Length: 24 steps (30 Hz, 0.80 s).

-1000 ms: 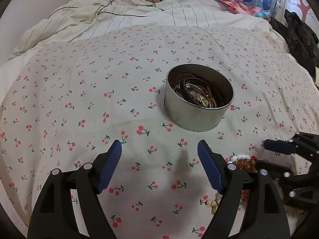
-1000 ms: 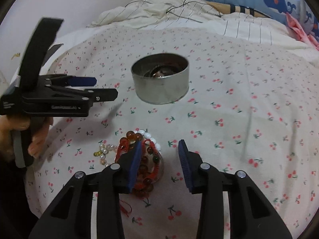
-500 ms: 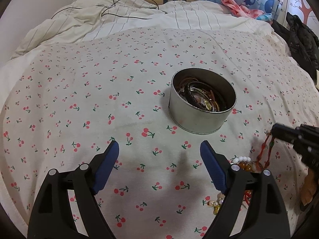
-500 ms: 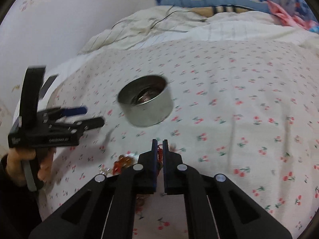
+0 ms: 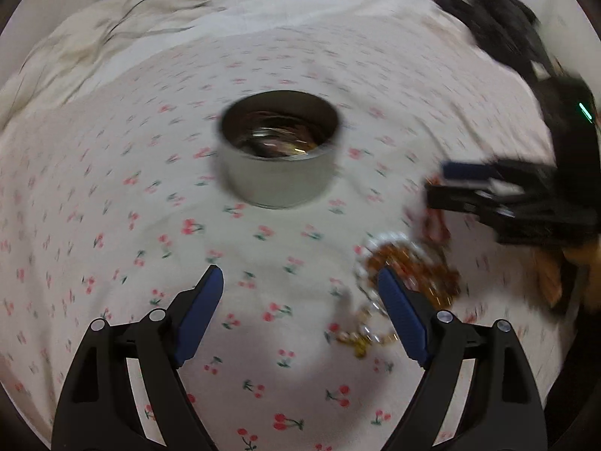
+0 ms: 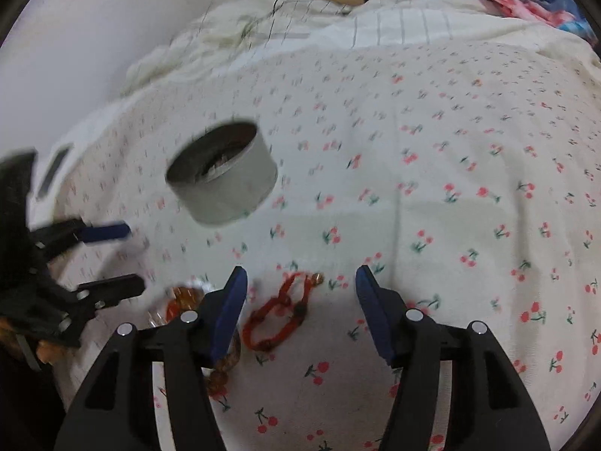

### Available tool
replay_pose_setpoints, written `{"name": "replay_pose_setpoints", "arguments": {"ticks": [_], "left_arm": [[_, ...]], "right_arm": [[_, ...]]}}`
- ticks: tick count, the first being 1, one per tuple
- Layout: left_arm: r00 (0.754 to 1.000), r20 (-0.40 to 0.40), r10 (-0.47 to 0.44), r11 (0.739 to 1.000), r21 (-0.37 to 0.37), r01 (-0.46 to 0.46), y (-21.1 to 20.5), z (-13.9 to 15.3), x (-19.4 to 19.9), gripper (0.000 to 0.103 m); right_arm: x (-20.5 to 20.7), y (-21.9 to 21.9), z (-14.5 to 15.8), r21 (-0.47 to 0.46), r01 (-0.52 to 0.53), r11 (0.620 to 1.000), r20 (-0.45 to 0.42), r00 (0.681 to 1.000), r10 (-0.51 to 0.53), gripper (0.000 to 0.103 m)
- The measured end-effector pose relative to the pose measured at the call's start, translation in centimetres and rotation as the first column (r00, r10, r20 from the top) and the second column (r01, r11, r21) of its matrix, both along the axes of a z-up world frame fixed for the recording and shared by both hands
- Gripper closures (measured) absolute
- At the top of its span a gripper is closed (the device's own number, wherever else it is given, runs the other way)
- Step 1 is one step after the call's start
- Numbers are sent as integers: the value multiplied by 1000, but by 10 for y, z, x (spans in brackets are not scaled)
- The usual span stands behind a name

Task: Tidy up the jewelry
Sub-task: 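Move both grippers away from the tin toward the remaining beaded jewelry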

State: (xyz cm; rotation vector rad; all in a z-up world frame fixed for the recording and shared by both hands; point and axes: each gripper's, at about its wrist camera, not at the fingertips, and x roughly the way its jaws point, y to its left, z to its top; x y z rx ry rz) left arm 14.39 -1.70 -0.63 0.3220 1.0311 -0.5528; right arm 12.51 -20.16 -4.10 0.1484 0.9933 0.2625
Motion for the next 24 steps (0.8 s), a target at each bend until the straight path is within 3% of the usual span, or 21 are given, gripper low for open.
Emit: {"name": "replay_pose_setpoints", "arguments": {"ticks": [4,9,19,24], "left_arm": [[987,14,-159,986,51,158,-19,-5,-24,22],[968,0,-252,966,54,252,-29,-9,-40,22],[972,-28,-234,972,-31,233,-36,-10,-36,22],[990,-4,-138,989,59,138,-30,-18,-22,22]], "right_arm": [[-1,3,-2,-28,-10,1000,1,1000,10,45],[1,3,-3,-27,-8,1000,-5,1000,8,45],[2,6,-6,-39,-10,999,-10,1000,10,44],[3,6,-7,-36,-9,999,-11,1000,9,44]]}}
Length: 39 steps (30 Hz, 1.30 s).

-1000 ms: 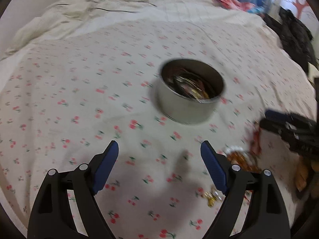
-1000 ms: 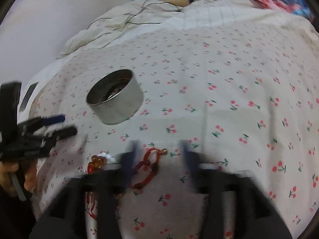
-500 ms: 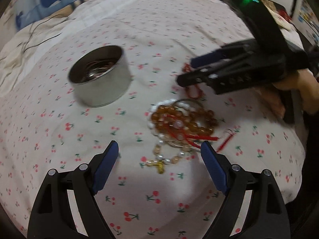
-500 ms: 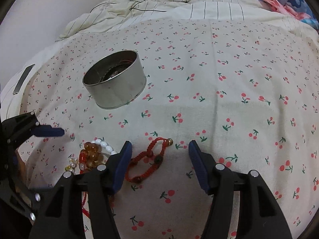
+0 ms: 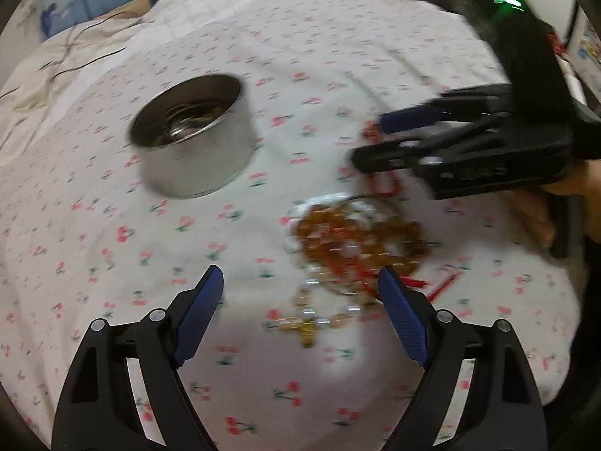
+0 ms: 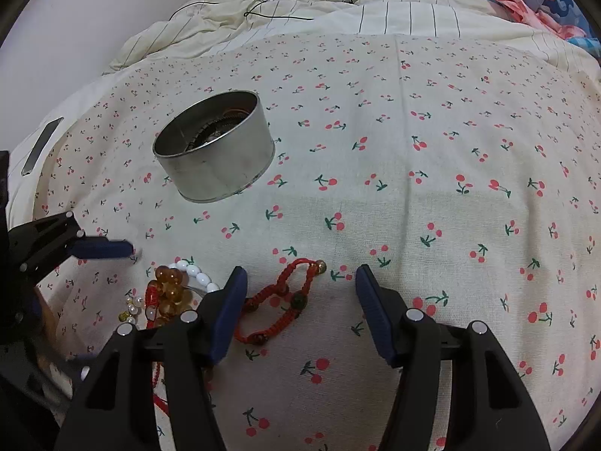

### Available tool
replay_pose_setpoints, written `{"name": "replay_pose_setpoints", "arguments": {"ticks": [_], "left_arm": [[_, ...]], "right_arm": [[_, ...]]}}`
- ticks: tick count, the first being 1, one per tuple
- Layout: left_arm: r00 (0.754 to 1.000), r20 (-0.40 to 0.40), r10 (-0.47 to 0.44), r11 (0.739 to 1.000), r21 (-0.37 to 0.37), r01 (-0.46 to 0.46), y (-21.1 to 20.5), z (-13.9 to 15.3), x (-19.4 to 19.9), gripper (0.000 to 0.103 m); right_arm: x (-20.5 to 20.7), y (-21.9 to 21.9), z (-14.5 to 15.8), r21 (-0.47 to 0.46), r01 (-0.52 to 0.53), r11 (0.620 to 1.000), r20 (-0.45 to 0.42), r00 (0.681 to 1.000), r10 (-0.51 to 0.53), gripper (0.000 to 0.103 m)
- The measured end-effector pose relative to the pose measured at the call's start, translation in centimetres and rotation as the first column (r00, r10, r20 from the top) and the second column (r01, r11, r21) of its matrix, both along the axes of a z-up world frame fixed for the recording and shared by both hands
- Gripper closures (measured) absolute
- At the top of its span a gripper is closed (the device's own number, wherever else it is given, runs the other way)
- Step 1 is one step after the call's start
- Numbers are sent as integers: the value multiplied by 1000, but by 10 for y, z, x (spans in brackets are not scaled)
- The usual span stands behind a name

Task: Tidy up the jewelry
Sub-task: 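Move both grippers away from the tin toward the remaining beaded jewelry, then grasp the red cord with white beads with left gripper while right grasps red braided bracelet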

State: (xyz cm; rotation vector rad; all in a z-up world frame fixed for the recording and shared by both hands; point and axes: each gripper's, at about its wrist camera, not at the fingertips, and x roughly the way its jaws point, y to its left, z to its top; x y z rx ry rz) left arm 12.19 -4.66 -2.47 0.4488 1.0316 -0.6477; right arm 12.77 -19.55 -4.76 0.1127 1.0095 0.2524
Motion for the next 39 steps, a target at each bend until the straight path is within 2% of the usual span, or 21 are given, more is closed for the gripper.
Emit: {"name": "replay_pose_setpoints", "arguments": {"ticks": [4,6,9,11,14,18,22,25,28,32,35,39], "left_arm": [[990,56,130,991,11,-131,19,7,17,22],[984,40,171,985,-11,-171,29,8,23,23],[992,5,125,990,-61,-124,28,12,20,22],[997,-8,72,996,-45,-73,19,7,13,22],[997,15,72,997,11,-72,12,-1,11,22],[988,-16,154,987,-39,-155,20,-1,22,22],[967,26,252,968,15,-252,33,-5,34,22],[950,-20,311,950,-11,-312,46,-6,45,22],[963,-51,264,963,-40,-266,41,-6,42,22],[979,-33,200,980,-4,-200,26,-11,32,22],[969,34,243,967,72,-245,25,-16,33,20],[929,73,364,926,78,-369,45,-11,45,21]], "right_arm": [[1,0,-1,3,-1,1000,-1,1000,1,44],[1,0,-1,3,-2,1000,0,1000,2,43],[1,1,-1,2,-6,1000,0,1000,6,41],[0,1,-1,1,-7,1000,1,1000,7,41],[0,2,-1,2,-6,1000,1,1000,6,41],[0,3,-2,-2,-7,1000,1,1000,7,41],[0,4,-2,-4,-11,1000,1,1000,11,39],[0,6,-2,-6,-14,1000,2,1000,14,38],[0,7,-3,-6,-14,1000,1,1000,14,37],[0,8,-3,-11,-17,1000,1,1000,17,37],[-1,10,-3,-15,-19,1000,2,1000,19,37],[-2,7,-3,-14,-12,1000,3,1000,12,40]]}}
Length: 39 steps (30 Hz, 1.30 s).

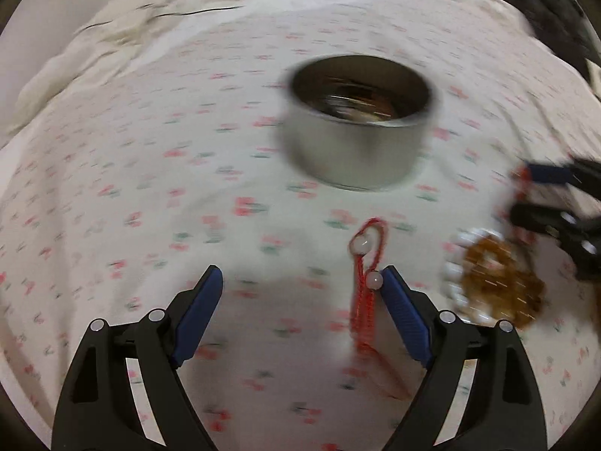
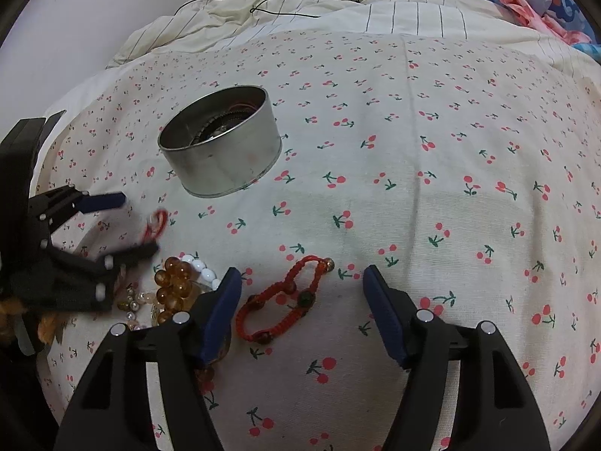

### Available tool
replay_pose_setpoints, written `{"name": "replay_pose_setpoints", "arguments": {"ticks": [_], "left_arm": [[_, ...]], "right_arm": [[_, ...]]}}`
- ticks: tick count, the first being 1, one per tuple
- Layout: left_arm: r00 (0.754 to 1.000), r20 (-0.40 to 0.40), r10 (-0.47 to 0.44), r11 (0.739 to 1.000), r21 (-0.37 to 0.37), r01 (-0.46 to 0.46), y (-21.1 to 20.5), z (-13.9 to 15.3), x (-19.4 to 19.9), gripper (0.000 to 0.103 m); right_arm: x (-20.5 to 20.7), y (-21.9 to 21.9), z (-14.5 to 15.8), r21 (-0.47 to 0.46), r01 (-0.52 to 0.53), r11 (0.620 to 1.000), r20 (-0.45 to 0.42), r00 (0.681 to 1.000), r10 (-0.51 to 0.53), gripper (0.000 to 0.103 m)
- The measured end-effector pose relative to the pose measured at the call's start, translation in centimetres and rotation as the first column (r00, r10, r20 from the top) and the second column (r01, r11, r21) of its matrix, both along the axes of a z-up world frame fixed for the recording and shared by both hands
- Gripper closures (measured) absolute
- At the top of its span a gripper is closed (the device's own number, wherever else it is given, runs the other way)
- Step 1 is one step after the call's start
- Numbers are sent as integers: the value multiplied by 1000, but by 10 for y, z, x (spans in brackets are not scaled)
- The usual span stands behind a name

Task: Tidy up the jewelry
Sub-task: 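Grasp the red cord with white beads with left gripper while right grasps red braided bracelet, then lift both red cords and carry them over the silver tin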

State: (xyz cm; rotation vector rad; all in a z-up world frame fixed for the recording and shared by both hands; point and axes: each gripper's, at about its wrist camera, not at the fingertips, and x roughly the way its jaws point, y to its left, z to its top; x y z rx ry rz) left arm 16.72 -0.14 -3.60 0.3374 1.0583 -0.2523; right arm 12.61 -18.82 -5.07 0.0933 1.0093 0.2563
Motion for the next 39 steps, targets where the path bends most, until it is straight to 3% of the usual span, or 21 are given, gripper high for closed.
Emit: {"name": "replay_pose_setpoints", "arguments": {"ticks": [3,7,9,11,12,13,14,15,16,19,24,29,34,39], "left_arm": [[997,-68,-21,998,-63,16,2,-3,0,21],[996,-42,-78,997,8,79,-14,-8,-10,21],[996,-65,-66,998,-22,64,-11,-7,-8,21],[993,-91,-78,995,-63,72,-8,-6,-7,35],[991,-96,-97,993,-76,89,-8,-5,-5,47],[989,-95,-112,991,-80,104,-9,-4,-8,54],[987,-98,-130,988,-94,121,-10,-2,-10,70],[986,-100,-131,987,-101,121,-10,-1,-11,87],[987,-101,-128,987,-109,117,-9,0,-11,92],[989,-95,-113,984,-148,98,-4,5,-10,92],[995,-50,-84,978,-198,73,7,19,-6,93],[997,-53,-61,979,-198,50,9,18,1,93],[997,-37,-62,975,-217,52,12,23,0,93],[997,14,-74,963,-258,75,11,45,-3,93]], "right_arm": [[0,0,0,-9,-7,1000,-2,1000,7,43],[-3,8,-2,-72,-37,997,3,999,37,43],[-4,9,-2,-85,-46,995,3,999,47,43],[-4,11,-2,-102,-54,993,5,999,54,44],[-5,12,-2,-109,-58,992,7,998,59,47],[-6,13,-2,-111,-66,992,8,998,68,56],[-6,15,-2,-109,-71,991,9,997,73,61],[-6,14,-1,-107,-71,992,11,997,73,77],[-7,14,-1,-103,-70,992,13,997,72,83],[-6,11,4,-90,-56,994,34,998,59,92],[-10,6,18,-50,-32,998,99,994,37,93],[-6,4,13,-40,-20,999,79,997,23,93],[-6,1,23,1,-13,1000,112,994,13,93],[-6,5,36,37,-15,999,161,987,9,93]]}}
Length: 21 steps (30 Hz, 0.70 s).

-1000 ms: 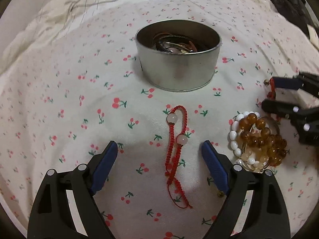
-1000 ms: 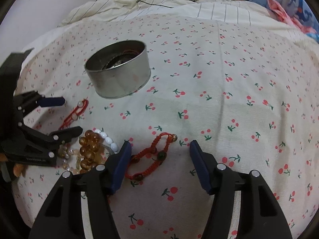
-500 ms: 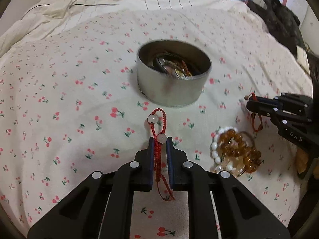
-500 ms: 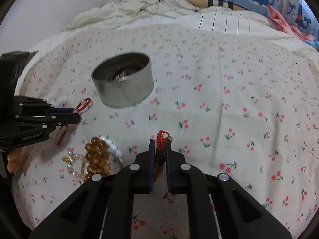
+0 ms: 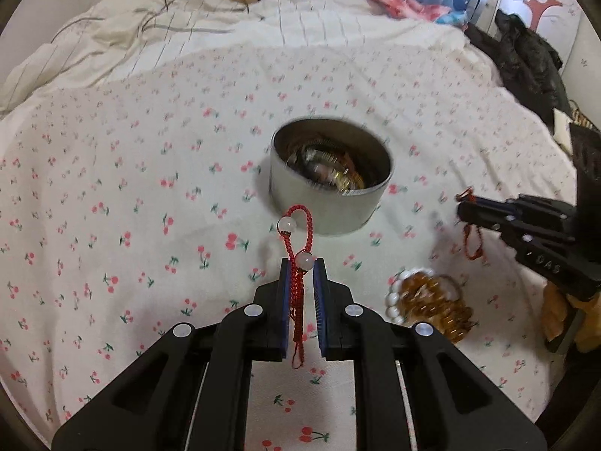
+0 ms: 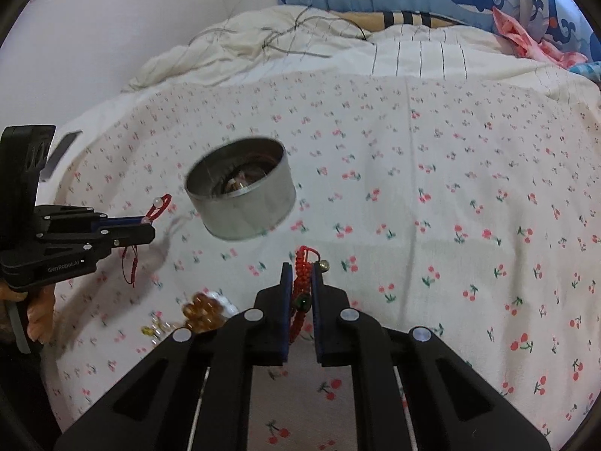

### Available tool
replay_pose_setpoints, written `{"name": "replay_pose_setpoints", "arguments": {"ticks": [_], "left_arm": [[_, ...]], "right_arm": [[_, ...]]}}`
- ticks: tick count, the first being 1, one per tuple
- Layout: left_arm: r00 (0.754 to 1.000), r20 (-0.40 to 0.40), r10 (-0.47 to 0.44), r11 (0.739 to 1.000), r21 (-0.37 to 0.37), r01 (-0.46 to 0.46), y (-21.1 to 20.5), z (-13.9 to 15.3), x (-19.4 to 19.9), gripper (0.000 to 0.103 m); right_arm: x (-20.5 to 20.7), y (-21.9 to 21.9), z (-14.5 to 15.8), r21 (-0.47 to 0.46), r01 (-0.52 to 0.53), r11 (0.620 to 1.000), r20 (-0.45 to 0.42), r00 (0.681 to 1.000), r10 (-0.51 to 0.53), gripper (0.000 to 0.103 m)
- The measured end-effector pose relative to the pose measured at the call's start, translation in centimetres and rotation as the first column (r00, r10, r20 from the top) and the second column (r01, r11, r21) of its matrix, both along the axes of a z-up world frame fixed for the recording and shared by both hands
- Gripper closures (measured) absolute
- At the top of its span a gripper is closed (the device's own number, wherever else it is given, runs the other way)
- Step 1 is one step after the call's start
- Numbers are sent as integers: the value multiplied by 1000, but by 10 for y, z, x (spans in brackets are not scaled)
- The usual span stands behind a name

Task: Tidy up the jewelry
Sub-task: 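Lift both red cords and carry them over the silver tin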

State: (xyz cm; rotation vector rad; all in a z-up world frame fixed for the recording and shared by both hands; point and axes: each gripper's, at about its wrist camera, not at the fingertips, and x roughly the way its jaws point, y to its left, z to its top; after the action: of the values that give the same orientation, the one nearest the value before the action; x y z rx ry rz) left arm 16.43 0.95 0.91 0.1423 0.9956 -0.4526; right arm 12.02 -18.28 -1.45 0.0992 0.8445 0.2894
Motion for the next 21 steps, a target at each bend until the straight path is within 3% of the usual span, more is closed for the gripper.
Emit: {"name": "replay_pose_setpoints", "arguments": {"ticks": [7,21], "left_arm": [[998,57,-33,999,-33,35,-11,24,5,92],[996,84,-34,999,-32,37,-34,31,41,92]], "right_arm": [[21,14,28,56,-18,998,90,996,13,93],[50,30,53,70,-22,997,127,992,13,93]]}}
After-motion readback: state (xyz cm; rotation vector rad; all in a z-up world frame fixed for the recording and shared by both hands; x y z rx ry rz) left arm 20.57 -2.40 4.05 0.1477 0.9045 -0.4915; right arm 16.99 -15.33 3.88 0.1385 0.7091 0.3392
